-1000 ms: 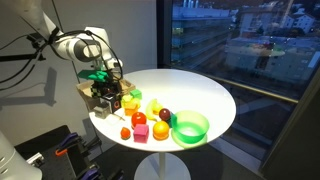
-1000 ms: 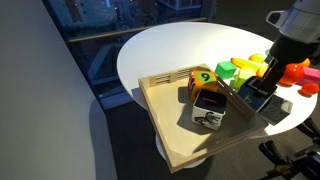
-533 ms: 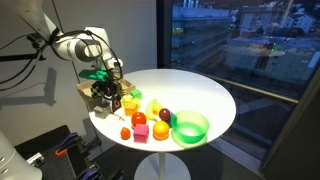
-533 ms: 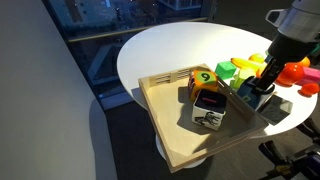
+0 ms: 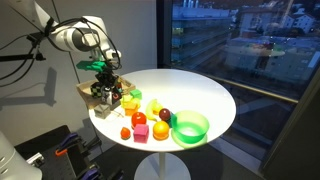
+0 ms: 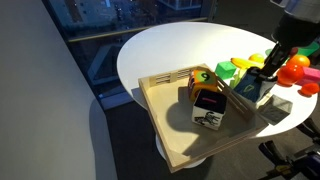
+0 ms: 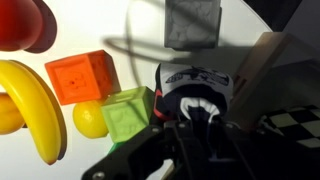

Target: Move the black and white cube from the table to the tray

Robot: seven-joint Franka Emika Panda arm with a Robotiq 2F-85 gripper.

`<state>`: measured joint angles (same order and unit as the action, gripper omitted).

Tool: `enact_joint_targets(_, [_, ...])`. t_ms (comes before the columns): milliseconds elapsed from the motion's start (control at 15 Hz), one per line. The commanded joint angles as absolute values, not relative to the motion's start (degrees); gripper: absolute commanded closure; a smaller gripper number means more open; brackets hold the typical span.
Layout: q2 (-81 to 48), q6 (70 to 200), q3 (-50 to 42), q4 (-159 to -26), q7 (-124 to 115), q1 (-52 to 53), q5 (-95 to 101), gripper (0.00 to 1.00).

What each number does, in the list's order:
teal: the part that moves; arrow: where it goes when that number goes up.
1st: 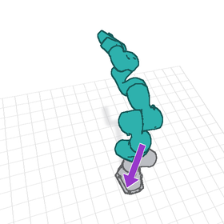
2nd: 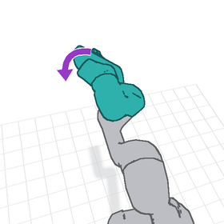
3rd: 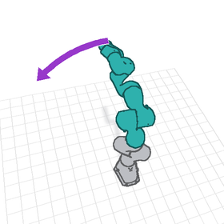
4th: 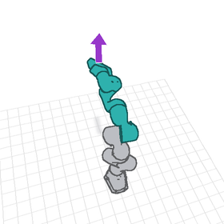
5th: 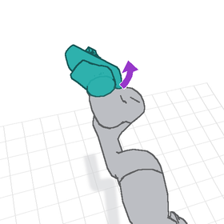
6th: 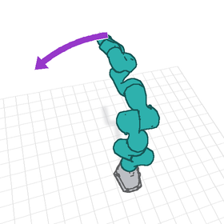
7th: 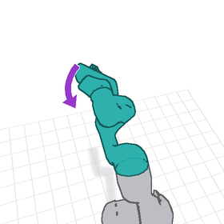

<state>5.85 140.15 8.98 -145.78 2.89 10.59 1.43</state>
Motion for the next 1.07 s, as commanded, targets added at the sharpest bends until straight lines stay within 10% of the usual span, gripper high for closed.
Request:
enact_joint_targets(0, [8.26, 135.62, 10.03, -143.3, 0.73, 10.97, 0.98, 0.93])
enact_joint_targets(1000, [4.25, 132.89, 13.39, -132.02, 0.42, 14.64, -4.69, 0.93])
